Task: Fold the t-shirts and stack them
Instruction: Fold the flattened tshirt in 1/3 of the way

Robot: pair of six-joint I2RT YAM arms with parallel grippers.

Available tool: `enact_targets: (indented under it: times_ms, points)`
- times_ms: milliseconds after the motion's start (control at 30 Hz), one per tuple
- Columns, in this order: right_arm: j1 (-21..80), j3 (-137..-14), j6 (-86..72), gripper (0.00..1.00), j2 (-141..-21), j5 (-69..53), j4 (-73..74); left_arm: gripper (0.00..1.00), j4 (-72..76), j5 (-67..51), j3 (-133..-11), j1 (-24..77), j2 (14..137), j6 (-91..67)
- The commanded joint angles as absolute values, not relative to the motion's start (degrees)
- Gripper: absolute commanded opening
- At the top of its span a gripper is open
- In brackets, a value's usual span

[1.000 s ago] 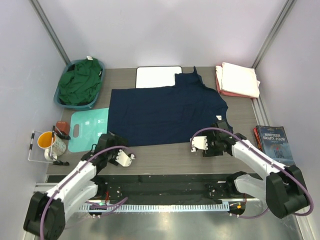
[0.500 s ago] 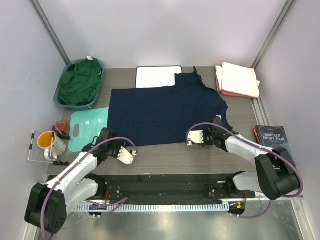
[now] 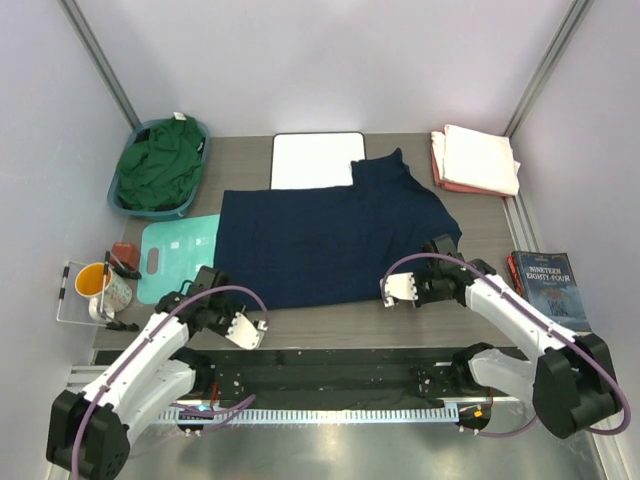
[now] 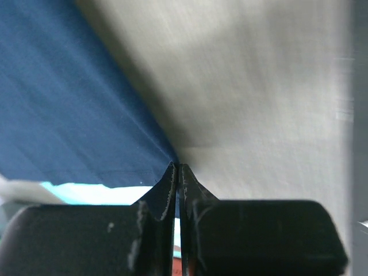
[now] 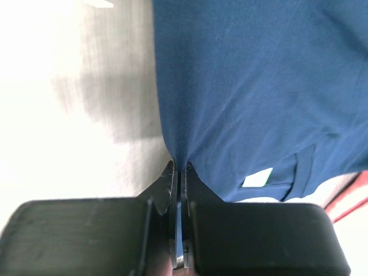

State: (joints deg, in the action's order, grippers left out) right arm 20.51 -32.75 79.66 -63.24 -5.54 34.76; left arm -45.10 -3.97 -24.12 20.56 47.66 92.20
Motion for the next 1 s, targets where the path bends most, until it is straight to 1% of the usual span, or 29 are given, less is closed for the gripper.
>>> enact_targets:
  times_ms: [0, 100, 267, 300, 333, 367, 400, 433, 467, 500, 567, 600, 633, 667, 700, 733, 767, 833, 900, 933, 967]
  points:
    - [20.48, -36.74, 84.01, 0.01, -59.6, -8.26, 51.14, 0.0, -60.54, -6.41, -26.72, 20.57, 43.52, 94.57]
    - [20.39, -36.56, 85.77, 0.01, -57.67, -9.23, 55.1, 0.0, -66.34, -7.12, -27.86, 20.48, 41.31, 96.06]
    - [20.57, -37.09, 89.2, 0.02, -56.87, -10.81, 61.87, 0.0, -69.08, -7.29, -28.65, 20.48, 37.88, 98.52]
    - [20.48, -37.35, 90.17, 0.11, -56.95, -11.16, 62.75, 0.0, -69.43, -7.64, -28.83, 20.48, 37.71, 98.61]
    - [20.57, -37.7, 90.35, 0.27, -57.04, -11.25, 64.58, 0.0, -70.3, -8.26, -29.7, 20.48, 37.18, 98.87]
    - [20.57, -38.92, 90.26, 0.59, -57.13, -11.69, 65.3, 0.04, -70.23, -8.7, -30.49, 20.48, 37.0, 97.92]
    - [20.57, -39.81, 87.83, 0.69, -57.04, -12.21, 65.56, 0.56, -69.35, -9.05, -31.28, 20.48, 36.65, 96.69]
    - [20.65, -40.86, 86.58, 0.74, -57.13, -12.65, 65.39, 0.8, -65.95, -9.23, -33.2, 20.48, 36.22, 94.85]
    - [20.57, -43.39, 85.27, 0.77, -57.3, -13.18, 65.3, 0.95, -63.48, -9.14, -34.27, 20.48, 36.3, 93.18]
    - [20.48, -45.16, 82.47, 0.77, -57.65, -14.75, 64.69, 1.0, -60.85, -9.05, -35.58, 20.48, 36.56, 89.25]
    - [20.22, -50.33, 70.62, 0.77, -60.19, -15.99, 58.65, 1.0, -52.07, -7.92, -40.15, 20.48, 40.32, 85.1]
    - [19.87, -52.19, 67.18, 0.78, -61.42, -17.04, 54.71, 1.0, -49.51, -7.39, -42.34, 20.39, 42.34, 79.51]
    - [19.34, -56.3, 62.54, 0.78, -65.18, -18.18, 53.54, 1.0, -45.92, -7.03, -47.32, 20.48, 44.71, 76.76]
    - [18.38, -58.25, 59.71, 0.78, -66.95, -19.15, 51.96, 1.0, -43.97, -6.34, -49.98, 20.39, 50.3, 72.29]
    - [16.8, -60.01, 56.63, 0.77, -69.06, -19.86, 47.33, 1.0, -42.64, -6.42, -52.88, 20.3, 52.97, 65.29]
    - [15.83, -61.6, 53.38, 0.77, -71.0, -20.12, 45.28, 1.0, -41.23, -6.42, -57.61, 20.13, 55.96, 62.43]
    - [15.3, -64.92, 49.87, 0.77, -75.37, -19.78, 43.35, 1.0, -40.79, -5.98, -59.57, 19.87, 61.03, 60.31]
    - [13.02, -68.27, 45.9, 0.76, -79.52, -17.34, 36.94, 1.0, -38.87, -5.28, -62.83, 19.6, 65.98, 57.41]
    - [10.83, -73.81, 40.01, 0.76, -86.81, -16.0, 31.76, 1.0, -36.49, -3.0, -63.54, 19.6, 72.03, 56.34]
    - [10.2, -76.18, 37.9, 0.76, -89.88, -15.21, 30.25, 1.0, -31.78, -1.6, -63.2, 19.51, 73.81, 55.47]
    - [9.41, -81.86, 35.18, 0.76, -92.7, -12.42, 29.45, 1.0, -29.81, -0.54, -63.28, 19.42, 76.0, 55.11]
